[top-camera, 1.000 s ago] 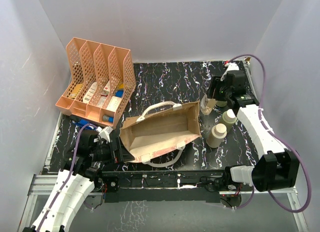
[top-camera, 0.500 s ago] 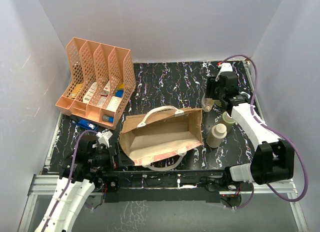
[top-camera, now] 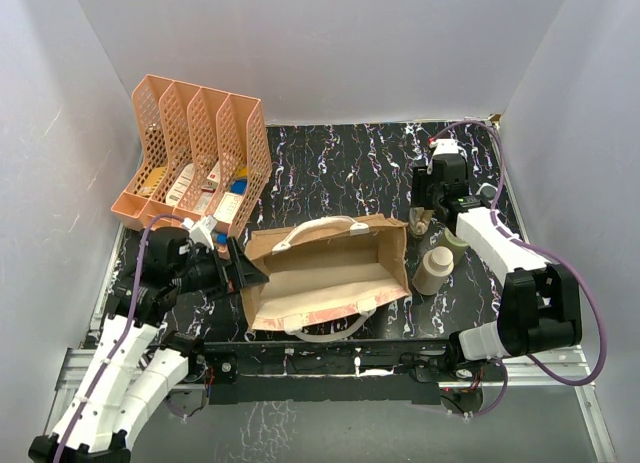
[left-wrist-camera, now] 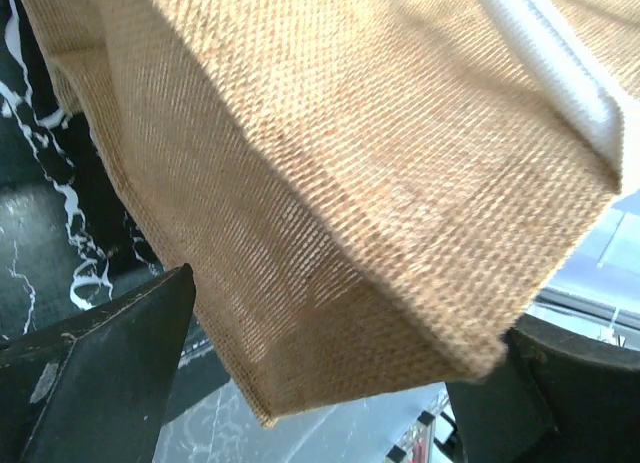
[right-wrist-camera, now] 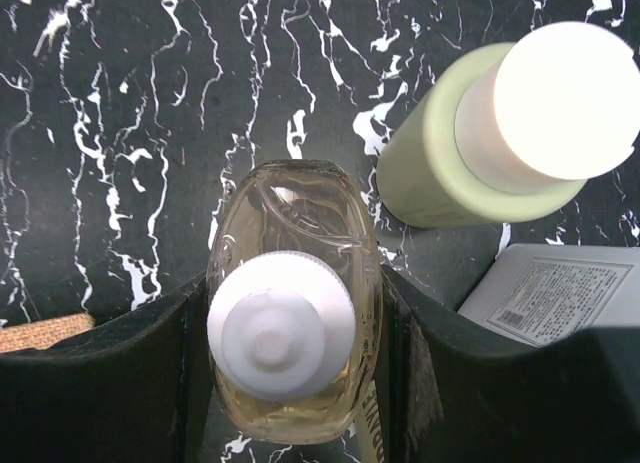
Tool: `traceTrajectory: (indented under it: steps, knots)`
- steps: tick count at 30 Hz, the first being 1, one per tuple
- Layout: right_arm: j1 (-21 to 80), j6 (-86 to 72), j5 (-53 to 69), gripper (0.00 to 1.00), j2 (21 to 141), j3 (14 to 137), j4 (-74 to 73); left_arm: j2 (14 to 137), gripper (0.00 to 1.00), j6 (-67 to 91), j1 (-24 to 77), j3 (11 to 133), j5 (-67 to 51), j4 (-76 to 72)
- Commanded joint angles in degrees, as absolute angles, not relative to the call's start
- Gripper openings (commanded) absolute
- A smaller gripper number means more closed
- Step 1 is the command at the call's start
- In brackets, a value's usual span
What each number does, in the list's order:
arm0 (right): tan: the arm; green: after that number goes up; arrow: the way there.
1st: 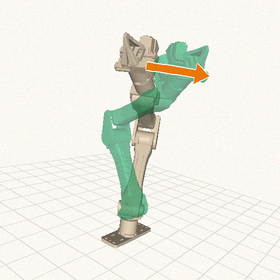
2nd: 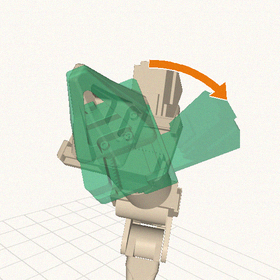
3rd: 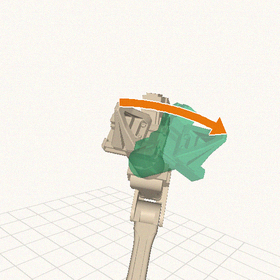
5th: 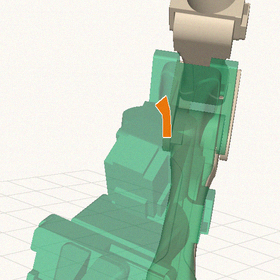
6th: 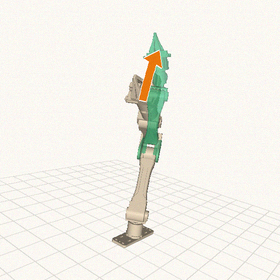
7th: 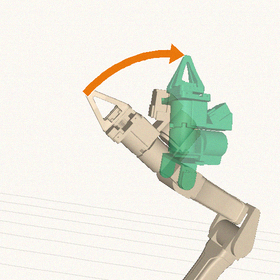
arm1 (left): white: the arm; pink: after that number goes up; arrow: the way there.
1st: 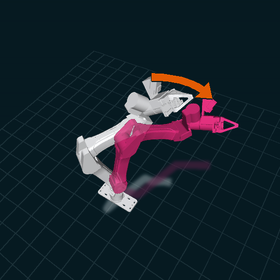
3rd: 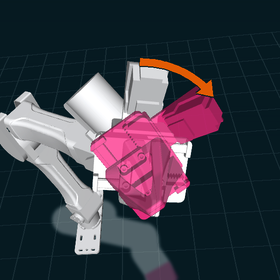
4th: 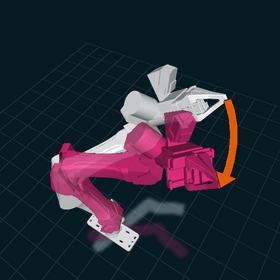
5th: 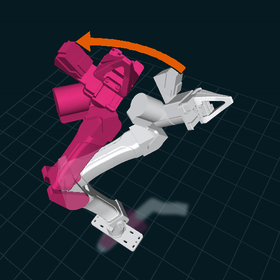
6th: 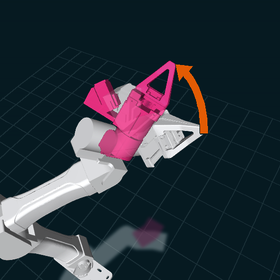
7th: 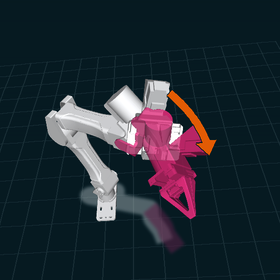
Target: Take the personal care products out of the canvas bag
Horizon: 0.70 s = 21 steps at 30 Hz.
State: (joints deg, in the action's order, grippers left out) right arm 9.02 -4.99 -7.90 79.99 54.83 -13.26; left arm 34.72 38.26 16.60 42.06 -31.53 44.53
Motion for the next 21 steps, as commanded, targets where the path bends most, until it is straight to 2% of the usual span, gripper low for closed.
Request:
traceTrajectory:
  steps: [1,6,12,16,21]
  knots:
    - [9.2,-4.25,-10.13,0.08,77.97,55.27,-2.38,38.14,0.97,36.17,16.54,47.29,-27.47,41.64]
    - [9.46,-4.8,-9.0,0.13,78.84,54.76,-3.25,43.29,0.95,37.9,16.53,49.94,-23.8,40.13]
    - [9.84,-6.53,-9.92,0.29,79.03,53.49,-3.41,50.23,0.91,39.74,16.54,53.56,-15.56,33.93]
    - [9.79,-6.59,-10.94,0.39,79.47,53.34,-3.44,58.35,0.89,37.52,16.61,58.0,-14.49,29.99]
    - [9.84,-6.76,-11.42,0.53,79.18,53.51,-4.92,63.67,0.94,33.36,16.61,64.88,-11.65,32.08]
